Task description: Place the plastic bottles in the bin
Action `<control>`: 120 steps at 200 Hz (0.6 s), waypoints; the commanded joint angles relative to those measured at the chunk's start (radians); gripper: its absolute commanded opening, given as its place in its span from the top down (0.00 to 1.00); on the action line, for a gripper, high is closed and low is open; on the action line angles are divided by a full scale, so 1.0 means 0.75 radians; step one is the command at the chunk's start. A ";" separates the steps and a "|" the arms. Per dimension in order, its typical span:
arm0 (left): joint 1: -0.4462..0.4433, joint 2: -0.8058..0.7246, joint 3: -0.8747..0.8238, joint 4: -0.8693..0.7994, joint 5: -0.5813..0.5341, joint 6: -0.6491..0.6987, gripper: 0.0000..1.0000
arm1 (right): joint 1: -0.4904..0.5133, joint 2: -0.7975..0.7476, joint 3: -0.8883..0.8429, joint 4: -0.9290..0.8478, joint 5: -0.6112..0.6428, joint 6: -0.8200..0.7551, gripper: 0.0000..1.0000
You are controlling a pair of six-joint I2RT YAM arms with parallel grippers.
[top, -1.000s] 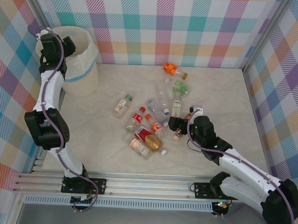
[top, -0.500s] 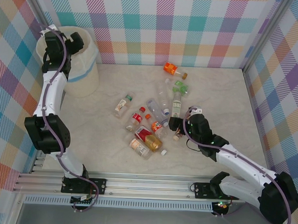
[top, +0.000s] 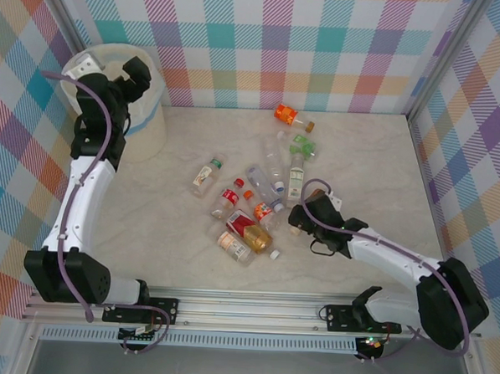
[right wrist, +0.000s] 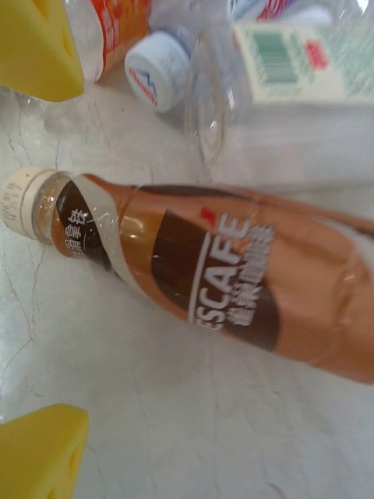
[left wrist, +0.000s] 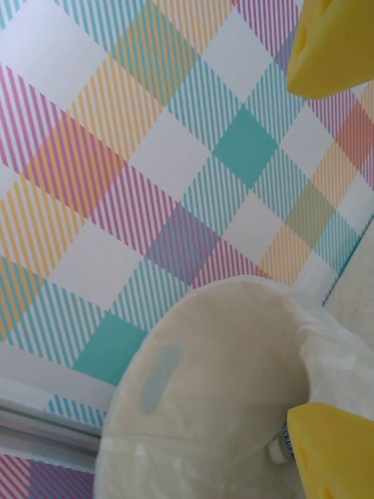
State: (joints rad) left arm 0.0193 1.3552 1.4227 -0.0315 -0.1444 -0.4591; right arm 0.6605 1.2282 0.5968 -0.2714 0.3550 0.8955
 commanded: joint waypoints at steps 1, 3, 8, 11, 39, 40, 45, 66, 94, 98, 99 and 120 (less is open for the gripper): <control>-0.023 -0.074 -0.080 0.101 -0.120 -0.185 0.00 | 0.035 0.097 0.072 0.004 -0.034 0.139 0.00; -0.024 -0.080 -0.089 0.106 -0.122 -0.195 0.00 | 0.038 0.106 0.075 0.001 -0.029 0.140 0.00; -0.025 -0.091 -0.111 0.121 -0.135 -0.228 0.00 | 0.048 0.134 0.096 -0.007 -0.011 0.138 0.00; -0.025 -0.100 -0.124 0.128 -0.144 -0.246 0.00 | 0.057 0.151 0.107 -0.016 0.006 0.138 0.00; -0.026 -0.157 -0.208 0.118 -0.200 -0.401 0.00 | 0.108 0.282 0.205 -0.111 0.136 0.176 0.03; -0.026 -0.157 -0.209 0.116 -0.199 -0.404 0.00 | 0.109 0.286 0.207 -0.114 0.139 0.180 0.03; -0.026 -0.161 -0.217 0.104 -0.197 -0.416 0.00 | 0.116 0.304 0.216 -0.127 0.156 0.196 0.04; -0.026 -0.187 -0.249 0.017 -0.170 -0.478 0.00 | 0.132 0.362 0.230 -0.140 0.182 0.225 0.08; -0.027 -0.261 -0.363 0.009 -0.063 -0.508 0.00 | 0.135 0.389 0.203 -0.130 0.200 0.266 0.15; -0.028 -0.272 -0.375 0.002 -0.048 -0.509 0.00 | 0.136 0.388 0.194 -0.119 0.202 0.265 0.16; -0.028 -0.275 -0.378 0.000 -0.046 -0.509 0.00 | 0.136 0.388 0.191 -0.115 0.203 0.264 0.17; -0.050 -0.315 -0.444 -0.048 0.025 -0.503 0.00 | 0.136 0.385 0.160 -0.051 0.203 0.217 0.25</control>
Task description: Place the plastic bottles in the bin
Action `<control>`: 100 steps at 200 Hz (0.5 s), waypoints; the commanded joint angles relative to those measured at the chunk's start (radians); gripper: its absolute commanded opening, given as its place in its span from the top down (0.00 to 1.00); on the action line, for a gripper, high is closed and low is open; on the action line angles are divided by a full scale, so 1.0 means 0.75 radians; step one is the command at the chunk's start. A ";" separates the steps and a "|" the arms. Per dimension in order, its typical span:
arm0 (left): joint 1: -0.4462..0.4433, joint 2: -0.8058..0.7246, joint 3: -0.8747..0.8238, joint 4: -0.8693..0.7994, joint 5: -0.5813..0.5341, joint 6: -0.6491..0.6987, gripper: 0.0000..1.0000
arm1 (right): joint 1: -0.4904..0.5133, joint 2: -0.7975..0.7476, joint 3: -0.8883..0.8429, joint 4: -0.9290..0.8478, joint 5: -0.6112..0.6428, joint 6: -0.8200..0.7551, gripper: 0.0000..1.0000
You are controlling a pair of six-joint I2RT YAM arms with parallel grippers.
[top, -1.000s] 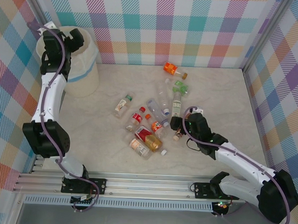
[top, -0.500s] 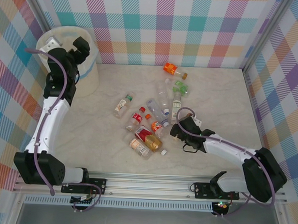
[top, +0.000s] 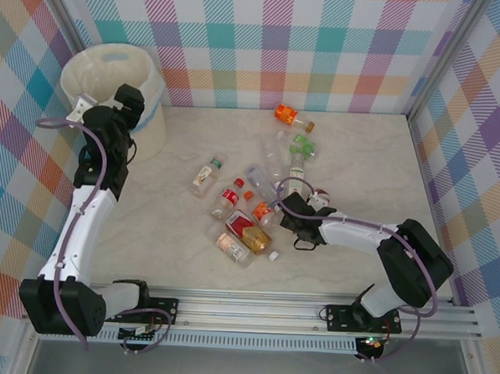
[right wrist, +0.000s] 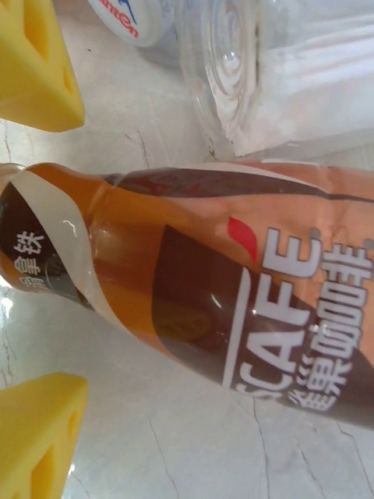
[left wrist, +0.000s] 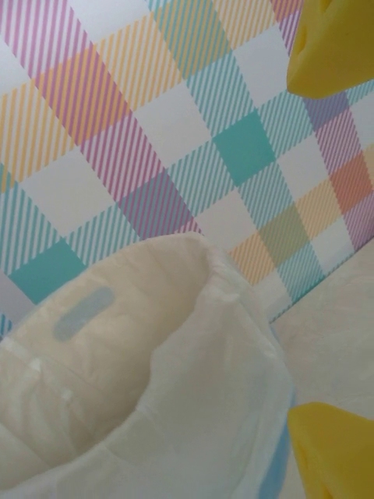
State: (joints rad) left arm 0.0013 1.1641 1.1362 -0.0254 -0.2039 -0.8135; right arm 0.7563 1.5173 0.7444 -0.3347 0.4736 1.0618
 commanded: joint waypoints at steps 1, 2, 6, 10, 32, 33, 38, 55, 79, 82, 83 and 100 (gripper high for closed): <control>-0.027 -0.060 -0.063 -0.059 0.108 -0.029 0.00 | 0.008 0.000 -0.039 0.035 0.044 -0.005 0.26; -0.029 -0.061 -0.065 -0.063 0.111 -0.029 0.00 | 0.008 0.000 -0.040 0.036 0.044 -0.007 0.26; -0.034 -0.065 -0.072 -0.080 0.122 -0.025 0.00 | 0.008 -0.001 -0.045 0.039 0.045 -0.010 0.28; -0.041 -0.068 -0.079 -0.099 0.133 -0.025 0.00 | 0.008 -0.003 -0.051 0.047 0.046 -0.017 0.30; -0.084 -0.068 -0.123 -0.142 0.183 -0.021 0.00 | 0.008 -0.008 -0.101 0.106 0.054 -0.046 0.40; -0.087 -0.068 -0.125 -0.142 0.185 -0.020 0.00 | 0.008 -0.008 -0.102 0.112 0.055 -0.048 0.41; -0.099 -0.066 -0.139 -0.141 0.199 -0.018 0.00 | 0.008 -0.010 -0.114 0.129 0.052 -0.056 0.43; -0.135 -0.055 -0.185 -0.108 0.249 0.002 0.00 | 0.008 -0.018 -0.152 0.164 0.051 -0.069 0.49; -0.180 -0.013 -0.194 -0.092 0.304 0.039 0.00 | 0.008 -0.021 -0.190 0.187 0.053 -0.089 0.51; -0.185 -0.005 -0.189 -0.091 0.313 0.045 0.00 | 0.008 -0.021 -0.195 0.188 0.053 -0.091 0.52; -0.186 -0.003 -0.188 -0.091 0.315 0.047 0.00 | 0.008 -0.022 -0.195 0.190 0.052 -0.092 0.52; -0.221 0.042 -0.159 -0.114 0.364 0.087 0.00 | 0.008 -0.035 -0.222 0.219 0.052 -0.105 0.57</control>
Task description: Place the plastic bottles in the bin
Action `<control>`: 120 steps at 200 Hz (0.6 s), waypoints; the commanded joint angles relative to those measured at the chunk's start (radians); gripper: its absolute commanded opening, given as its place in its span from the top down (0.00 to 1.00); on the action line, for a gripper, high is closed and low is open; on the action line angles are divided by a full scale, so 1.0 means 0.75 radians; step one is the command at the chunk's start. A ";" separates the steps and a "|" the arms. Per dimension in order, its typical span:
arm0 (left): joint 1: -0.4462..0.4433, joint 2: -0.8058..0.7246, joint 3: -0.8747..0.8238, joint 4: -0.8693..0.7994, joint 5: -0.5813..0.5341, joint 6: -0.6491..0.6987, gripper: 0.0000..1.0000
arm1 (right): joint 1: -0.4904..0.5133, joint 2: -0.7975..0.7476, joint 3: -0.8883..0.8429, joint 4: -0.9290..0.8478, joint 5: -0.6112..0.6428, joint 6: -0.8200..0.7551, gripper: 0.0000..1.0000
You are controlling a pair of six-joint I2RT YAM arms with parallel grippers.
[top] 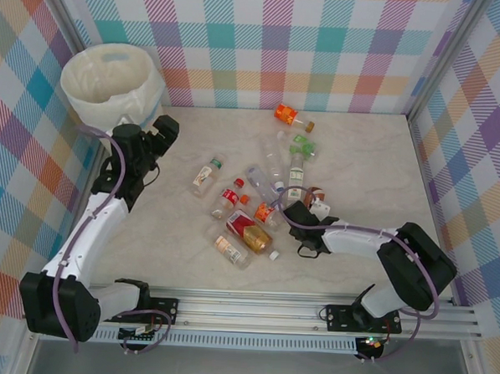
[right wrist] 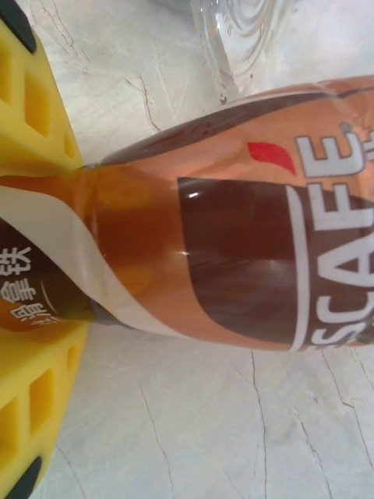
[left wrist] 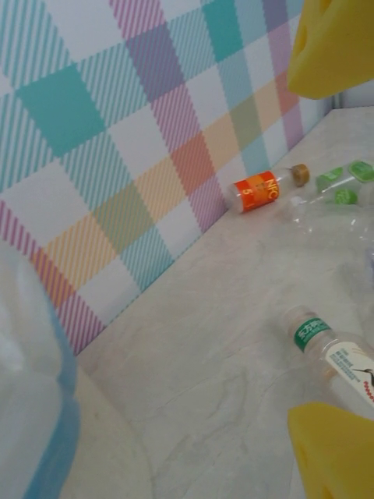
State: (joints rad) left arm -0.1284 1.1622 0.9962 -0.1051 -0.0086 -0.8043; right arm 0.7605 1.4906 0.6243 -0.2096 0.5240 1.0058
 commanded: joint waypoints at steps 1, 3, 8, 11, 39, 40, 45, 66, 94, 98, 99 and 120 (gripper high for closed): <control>-0.050 0.047 0.029 -0.008 0.105 0.077 0.00 | 0.002 -0.001 -0.065 0.057 -0.015 -0.031 0.57; -0.054 0.054 0.030 -0.011 0.109 0.081 0.00 | 0.003 -0.004 -0.069 0.061 -0.015 -0.033 0.58; -0.066 0.065 0.036 -0.015 0.116 0.092 0.00 | 0.003 -0.012 -0.078 0.074 -0.017 -0.040 0.59; -0.072 0.070 0.038 -0.016 0.118 0.098 0.00 | 0.003 -0.016 -0.082 0.081 -0.016 -0.042 0.60; -0.118 0.117 0.032 0.018 0.152 0.123 0.00 | 0.003 -0.071 -0.138 0.132 -0.011 -0.060 0.67; -0.119 0.117 0.032 0.020 0.154 0.123 0.00 | 0.003 -0.074 -0.140 0.133 -0.009 -0.061 0.67; -0.124 0.124 0.029 0.030 0.165 0.125 0.00 | 0.003 -0.085 -0.149 0.143 -0.009 -0.069 0.69; -0.143 0.148 0.010 0.070 0.201 0.131 0.00 | 0.002 -0.136 -0.179 0.159 0.002 -0.102 0.73; -0.152 0.183 0.009 0.085 0.290 0.176 0.00 | 0.003 -0.231 -0.218 0.174 0.024 -0.233 0.81; -0.154 0.191 0.015 0.076 0.308 0.190 0.00 | 0.002 -0.251 -0.224 0.177 0.026 -0.258 0.82; -0.154 0.193 0.016 0.072 0.312 0.191 0.00 | 0.002 -0.255 -0.226 0.178 0.027 -0.267 0.82; -0.156 0.217 0.020 0.059 0.384 0.190 0.00 | 0.002 -0.382 -0.272 0.208 0.029 -0.385 0.84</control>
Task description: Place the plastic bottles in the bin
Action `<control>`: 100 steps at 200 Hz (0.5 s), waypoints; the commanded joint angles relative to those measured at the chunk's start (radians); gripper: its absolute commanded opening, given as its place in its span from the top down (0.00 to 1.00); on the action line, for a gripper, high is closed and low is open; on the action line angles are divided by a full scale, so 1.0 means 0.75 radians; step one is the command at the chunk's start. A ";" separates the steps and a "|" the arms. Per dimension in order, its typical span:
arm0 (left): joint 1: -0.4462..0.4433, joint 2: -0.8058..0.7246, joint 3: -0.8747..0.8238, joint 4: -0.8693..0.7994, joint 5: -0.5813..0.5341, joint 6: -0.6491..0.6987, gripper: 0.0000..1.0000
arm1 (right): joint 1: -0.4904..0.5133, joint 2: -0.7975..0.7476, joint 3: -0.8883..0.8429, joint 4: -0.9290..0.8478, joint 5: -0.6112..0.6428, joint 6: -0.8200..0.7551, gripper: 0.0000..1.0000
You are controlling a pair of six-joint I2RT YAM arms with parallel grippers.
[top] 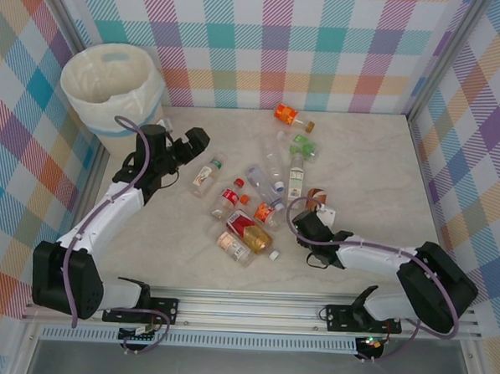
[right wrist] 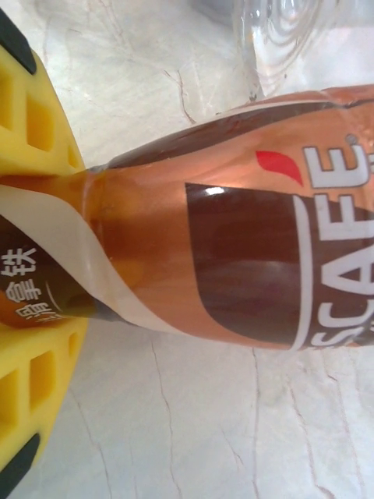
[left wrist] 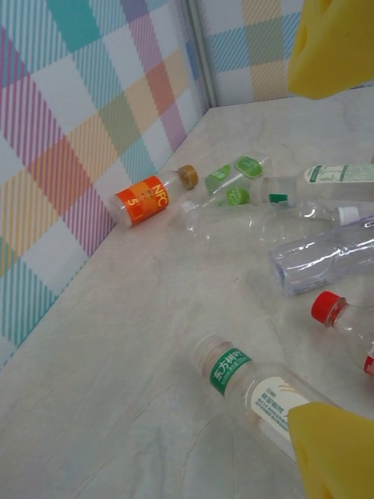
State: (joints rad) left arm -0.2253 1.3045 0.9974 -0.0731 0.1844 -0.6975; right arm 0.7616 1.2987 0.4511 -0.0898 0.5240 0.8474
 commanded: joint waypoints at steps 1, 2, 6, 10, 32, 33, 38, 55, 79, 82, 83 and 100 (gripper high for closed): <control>-0.027 0.030 0.019 0.017 0.133 0.046 0.00 | 0.000 -0.133 -0.043 0.052 0.029 -0.181 0.84; -0.027 0.032 0.020 0.018 0.139 0.045 0.00 | 0.000 -0.140 -0.046 0.055 0.029 -0.187 0.84; -0.027 0.037 0.020 0.020 0.161 0.041 0.00 | 0.000 -0.167 -0.056 0.069 0.028 -0.206 0.84; -0.027 0.044 0.020 0.028 0.181 0.035 0.00 | 0.001 -0.197 -0.068 0.081 0.027 -0.226 0.85; -0.032 0.082 0.005 0.111 0.347 0.005 0.00 | 0.001 -0.364 -0.102 0.154 -0.011 -0.341 0.86; -0.033 0.084 0.005 0.116 0.354 0.001 0.00 | 0.001 -0.372 -0.102 0.158 -0.015 -0.347 0.86; -0.038 0.094 -0.002 0.143 0.386 -0.006 0.00 | 0.001 -0.410 -0.109 0.194 -0.048 -0.385 0.86; -0.068 0.124 -0.013 0.240 0.489 -0.011 0.00 | 0.000 -0.510 -0.121 0.329 -0.190 -0.522 0.86; -0.151 0.170 0.016 0.304 0.603 0.024 0.00 | 0.001 -0.544 -0.070 0.390 -0.371 -0.657 0.85; -0.166 0.176 0.022 0.304 0.613 0.031 0.00 | 0.001 -0.540 -0.061 0.385 -0.391 -0.668 0.85; -0.170 0.178 0.025 0.304 0.615 0.035 0.00 | 0.001 -0.538 -0.056 0.383 -0.395 -0.672 0.85; -0.251 0.197 0.052 0.320 0.624 0.077 0.00 | 0.001 -0.490 0.004 0.371 -0.489 -0.692 0.85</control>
State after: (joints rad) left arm -0.3370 1.4330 0.9977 0.0925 0.5533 -0.6857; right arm 0.7609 0.9005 0.3870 0.1242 0.3073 0.4343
